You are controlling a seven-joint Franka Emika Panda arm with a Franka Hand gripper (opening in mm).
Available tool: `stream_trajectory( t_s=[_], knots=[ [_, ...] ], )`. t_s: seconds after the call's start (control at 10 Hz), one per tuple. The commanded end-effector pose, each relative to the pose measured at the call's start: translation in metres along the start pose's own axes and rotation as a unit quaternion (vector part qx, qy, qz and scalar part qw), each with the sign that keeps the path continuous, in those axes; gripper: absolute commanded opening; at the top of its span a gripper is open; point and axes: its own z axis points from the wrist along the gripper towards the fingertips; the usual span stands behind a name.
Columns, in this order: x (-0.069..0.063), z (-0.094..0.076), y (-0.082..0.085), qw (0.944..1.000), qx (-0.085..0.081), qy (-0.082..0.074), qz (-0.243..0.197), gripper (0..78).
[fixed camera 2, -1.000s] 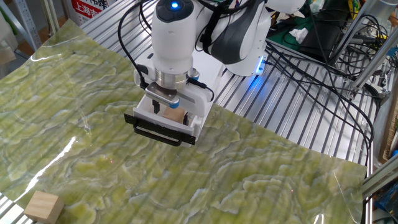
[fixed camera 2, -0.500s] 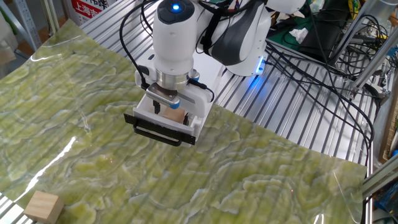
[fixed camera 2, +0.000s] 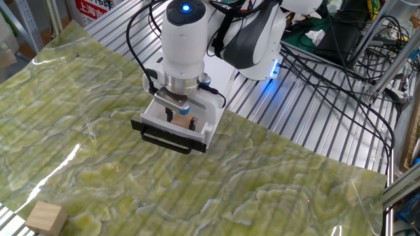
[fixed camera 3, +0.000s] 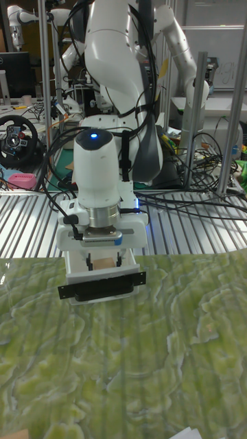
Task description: Take something out of a drawer
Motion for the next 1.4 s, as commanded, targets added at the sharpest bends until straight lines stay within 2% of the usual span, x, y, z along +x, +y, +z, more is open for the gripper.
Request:
stream_trajectory(
  t_s=[0.1, 0.7, 0.8, 1.4],
  knots=[
    [-0.001, -0.001, 0.000, 1.0000, 0.002, -0.001, 0.004, 1.2],
    [-0.001, -0.001, 0.000, 1.0000, 0.002, -0.001, 0.004, 1.2],
    [0.001, -0.013, 0.008, 0.9996, 0.015, 0.008, 0.021, 1.2],
    [-0.006, -0.026, 0.005, 0.9996, 0.015, 0.011, 0.020, 1.2]
  ],
)
